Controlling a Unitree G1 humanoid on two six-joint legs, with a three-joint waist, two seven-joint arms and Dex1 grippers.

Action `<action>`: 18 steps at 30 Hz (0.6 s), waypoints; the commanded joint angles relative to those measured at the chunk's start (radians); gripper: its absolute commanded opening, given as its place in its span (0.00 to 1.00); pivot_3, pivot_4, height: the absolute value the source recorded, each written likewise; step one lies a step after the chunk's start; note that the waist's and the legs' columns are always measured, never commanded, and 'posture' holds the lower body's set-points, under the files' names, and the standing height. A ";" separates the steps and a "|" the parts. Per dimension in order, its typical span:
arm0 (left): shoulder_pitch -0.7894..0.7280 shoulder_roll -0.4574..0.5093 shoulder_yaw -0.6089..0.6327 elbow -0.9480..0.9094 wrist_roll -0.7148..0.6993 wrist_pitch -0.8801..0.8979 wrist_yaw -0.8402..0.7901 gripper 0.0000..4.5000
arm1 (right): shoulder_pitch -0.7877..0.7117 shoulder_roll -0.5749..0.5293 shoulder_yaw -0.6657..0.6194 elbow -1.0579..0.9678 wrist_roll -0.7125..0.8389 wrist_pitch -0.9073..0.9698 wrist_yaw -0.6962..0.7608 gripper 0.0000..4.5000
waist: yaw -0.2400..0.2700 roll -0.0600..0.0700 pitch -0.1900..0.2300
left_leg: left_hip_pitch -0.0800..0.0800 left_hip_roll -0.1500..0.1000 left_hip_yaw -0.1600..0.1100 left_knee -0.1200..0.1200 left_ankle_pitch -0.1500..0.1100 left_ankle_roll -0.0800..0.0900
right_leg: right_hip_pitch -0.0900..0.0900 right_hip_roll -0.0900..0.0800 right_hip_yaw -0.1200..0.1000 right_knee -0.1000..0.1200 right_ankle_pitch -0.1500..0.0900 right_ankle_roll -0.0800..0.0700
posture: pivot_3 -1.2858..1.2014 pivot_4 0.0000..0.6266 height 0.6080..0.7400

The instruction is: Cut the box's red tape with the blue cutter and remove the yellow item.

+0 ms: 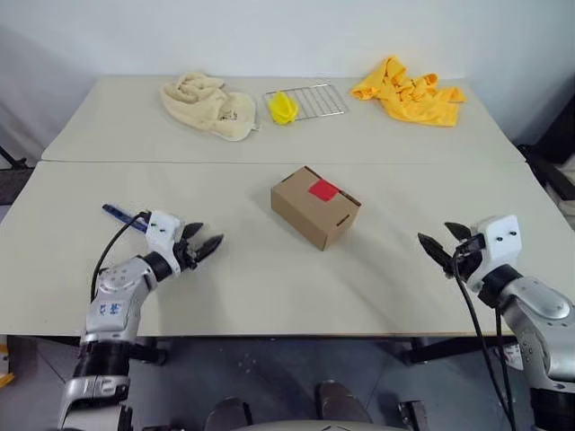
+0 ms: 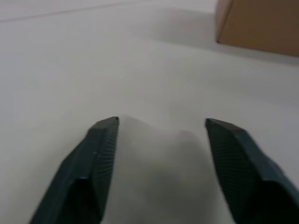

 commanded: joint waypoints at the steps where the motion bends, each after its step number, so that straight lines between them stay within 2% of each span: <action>1: -0.112 -0.018 -0.013 0.194 0.050 -0.118 0.007 0.40 | -0.007 0.019 0.013 -0.067 -0.001 0.031 -0.041 0.34 | 0.001 0.000 0.000 | 0.000 0.000 0.000 0.001 0.000 0.000 | 0.000 0.000 0.000 0.000 0.000 0.000 | 0.52 0.24 1.00; 5: -0.289 -0.056 -0.021 0.471 0.103 -0.263 0.042 0.12 | -0.017 0.051 0.051 -0.108 -0.009 0.079 -0.090 0.03 | 0.002 0.000 0.000 | -0.001 0.000 0.000 0.002 0.000 0.000 | -0.001 0.000 0.000 0.000 0.000 0.000 | 0.52 0.24 1.00; 6: -0.322 -0.067 -0.022 0.525 0.110 -0.289 0.042 0.04 | -0.020 0.059 0.058 -0.112 -0.014 0.089 -0.105 0.00 | 0.002 0.000 0.000 | -0.002 0.000 0.000 0.002 0.000 0.000 | -0.001 0.000 0.000 0.000 0.000 0.001 | 0.52 0.24 1.00; 7: -0.351 -0.078 -0.025 0.573 0.119 -0.312 0.039 0.01 | -0.025 0.067 0.065 -0.116 -0.018 0.099 -0.121 0.00 | 0.002 0.000 0.000 | -0.002 0.000 0.000 0.002 0.000 0.000 | -0.002 0.000 0.000 0.000 0.000 0.001 | 0.52 0.24 1.00; 12: -0.484 -0.138 -0.048 0.764 0.178 -0.403 0.058 0.01 | -0.058 0.113 0.106 -0.107 -0.034 0.148 -0.180 0.00 | 0.002 0.000 0.000 | -0.004 0.000 0.000 0.002 0.000 0.000 | -0.003 -0.001 -0.006 0.001 0.000 0.001 | 0.52 0.24 1.00; 18: -0.609 -0.207 -0.052 0.876 0.213 -0.436 0.077 0.01 | -0.138 0.171 0.174 -0.066 -0.047 0.229 -0.231 0.00 | 0.003 0.000 0.000 | -0.008 0.000 0.000 0.004 0.000 0.000 | -0.008 -0.001 -0.007 0.002 0.000 0.001 | 0.52 0.24 1.00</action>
